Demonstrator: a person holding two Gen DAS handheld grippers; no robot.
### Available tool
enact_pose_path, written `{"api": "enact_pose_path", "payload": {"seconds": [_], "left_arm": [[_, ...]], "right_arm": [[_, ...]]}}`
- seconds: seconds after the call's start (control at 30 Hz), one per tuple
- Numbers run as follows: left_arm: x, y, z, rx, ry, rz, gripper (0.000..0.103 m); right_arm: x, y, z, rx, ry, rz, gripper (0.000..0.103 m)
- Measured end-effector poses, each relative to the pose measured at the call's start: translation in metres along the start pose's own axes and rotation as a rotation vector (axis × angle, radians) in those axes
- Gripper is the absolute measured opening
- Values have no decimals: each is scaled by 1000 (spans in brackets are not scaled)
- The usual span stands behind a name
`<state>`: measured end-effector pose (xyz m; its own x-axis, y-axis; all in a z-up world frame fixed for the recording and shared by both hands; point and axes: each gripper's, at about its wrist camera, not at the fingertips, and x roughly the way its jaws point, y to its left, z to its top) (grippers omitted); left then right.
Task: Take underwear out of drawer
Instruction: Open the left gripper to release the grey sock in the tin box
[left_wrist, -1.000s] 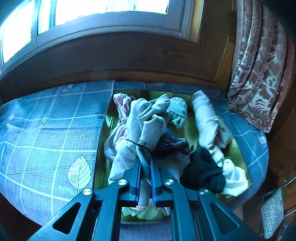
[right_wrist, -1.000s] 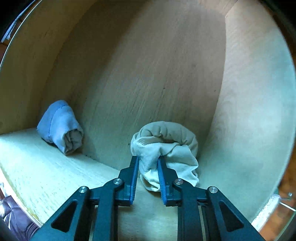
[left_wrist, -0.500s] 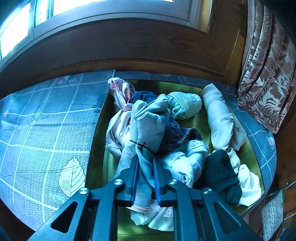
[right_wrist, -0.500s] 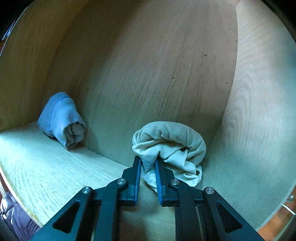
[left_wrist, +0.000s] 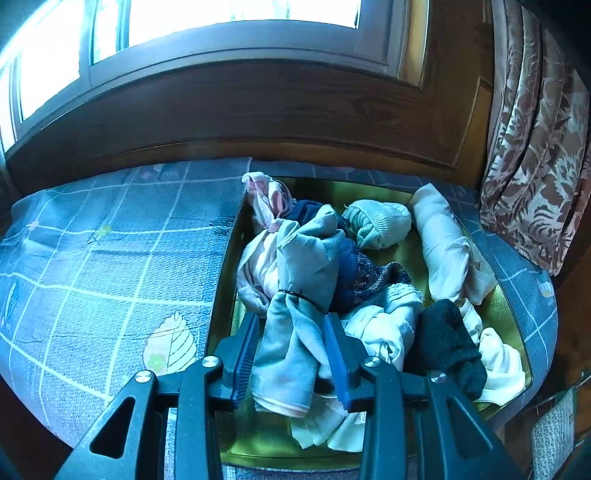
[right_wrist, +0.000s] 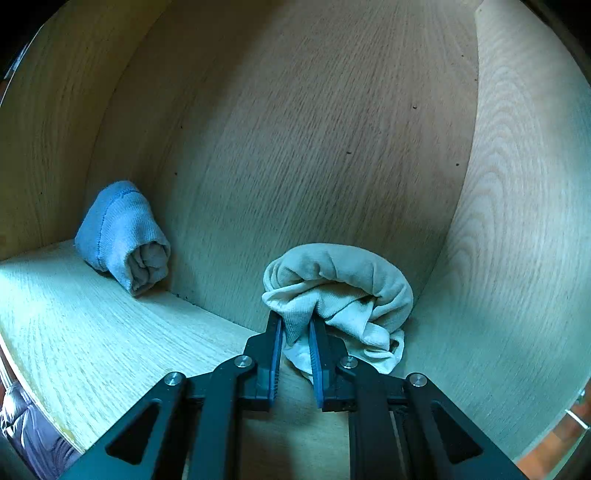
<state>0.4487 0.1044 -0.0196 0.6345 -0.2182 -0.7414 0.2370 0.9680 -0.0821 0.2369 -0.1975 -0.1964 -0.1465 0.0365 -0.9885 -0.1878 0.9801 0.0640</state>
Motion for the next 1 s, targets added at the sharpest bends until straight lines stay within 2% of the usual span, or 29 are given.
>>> {"api": "enact_pose_path", "payload": {"seconds": [0.27,0.53,1.0], "left_arm": [[-26,-4,-11,26,-94,47,36],[-56,-8,-25,39,-175,38,37],[-79,-12,-54,63,-208,12,37]], "right_arm": [[-2,1,-2,0,3,1,14],[-6,2,-4,-1,3,2,14],[-6,3,-6,-6,9,8,14]]}}
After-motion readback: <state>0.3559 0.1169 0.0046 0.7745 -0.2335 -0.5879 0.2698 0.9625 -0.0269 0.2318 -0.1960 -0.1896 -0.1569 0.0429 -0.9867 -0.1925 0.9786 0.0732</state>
